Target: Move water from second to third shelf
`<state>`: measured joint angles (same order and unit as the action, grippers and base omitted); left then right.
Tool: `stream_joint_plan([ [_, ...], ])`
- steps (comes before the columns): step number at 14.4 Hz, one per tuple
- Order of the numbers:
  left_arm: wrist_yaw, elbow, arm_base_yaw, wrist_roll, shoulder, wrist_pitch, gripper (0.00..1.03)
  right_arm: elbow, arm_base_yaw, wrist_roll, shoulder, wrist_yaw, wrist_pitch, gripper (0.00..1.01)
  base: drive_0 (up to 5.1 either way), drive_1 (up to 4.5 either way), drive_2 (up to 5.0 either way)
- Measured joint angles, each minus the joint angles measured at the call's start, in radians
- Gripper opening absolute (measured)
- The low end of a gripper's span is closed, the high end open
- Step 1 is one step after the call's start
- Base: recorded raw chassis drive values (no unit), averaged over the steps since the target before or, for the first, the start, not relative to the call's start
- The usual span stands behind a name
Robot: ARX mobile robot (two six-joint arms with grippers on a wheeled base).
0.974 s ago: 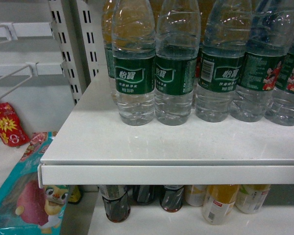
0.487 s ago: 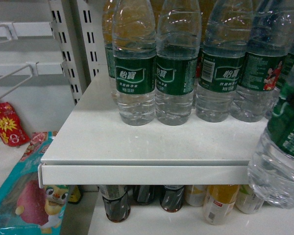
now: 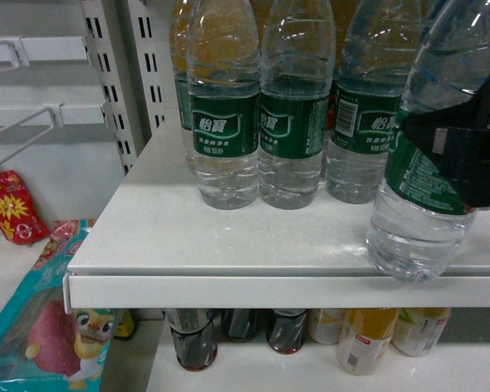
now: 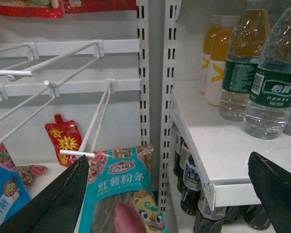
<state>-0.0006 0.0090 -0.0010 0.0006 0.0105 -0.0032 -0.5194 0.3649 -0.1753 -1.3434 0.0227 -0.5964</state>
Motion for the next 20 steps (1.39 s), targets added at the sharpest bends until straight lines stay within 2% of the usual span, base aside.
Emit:
stream_joint_plan([
  [3,0.000,0.000,0.000,0.000,0.000,0.000,0.98,-0.096,-0.005,-0.003,-0.085,-0.001,0.036,0.41,0.0,0.00,0.0],
  [6,0.000,0.000,0.000,0.000,0.000,0.000,0.98,-0.196,0.016,-0.008,-0.193,-0.037,0.043,0.41,0.0,0.00,0.0],
  [9,0.000,0.000,0.000,0.000,0.000,0.000,0.98,-0.229,0.036,-0.008,-0.228,-0.052,0.043,0.41,0.0,0.00,0.0],
  [17,0.000,0.000,0.000,0.000,0.000,0.000,0.98,-0.243,0.027,-0.008,-0.245,-0.045,0.043,0.41,0.0,0.00,0.0],
  [18,0.000,0.000,0.000,0.000,0.000,0.000,0.98,-0.243,0.027,-0.007,-0.245,-0.045,0.043,0.45,0.0,0.00,0.0],
  [20,0.000,0.000,0.000,0.000,0.000,0.000,0.98,-0.242,0.018,-0.007,-0.246,-0.047,0.042,0.72,0.0,0.00,0.0],
])
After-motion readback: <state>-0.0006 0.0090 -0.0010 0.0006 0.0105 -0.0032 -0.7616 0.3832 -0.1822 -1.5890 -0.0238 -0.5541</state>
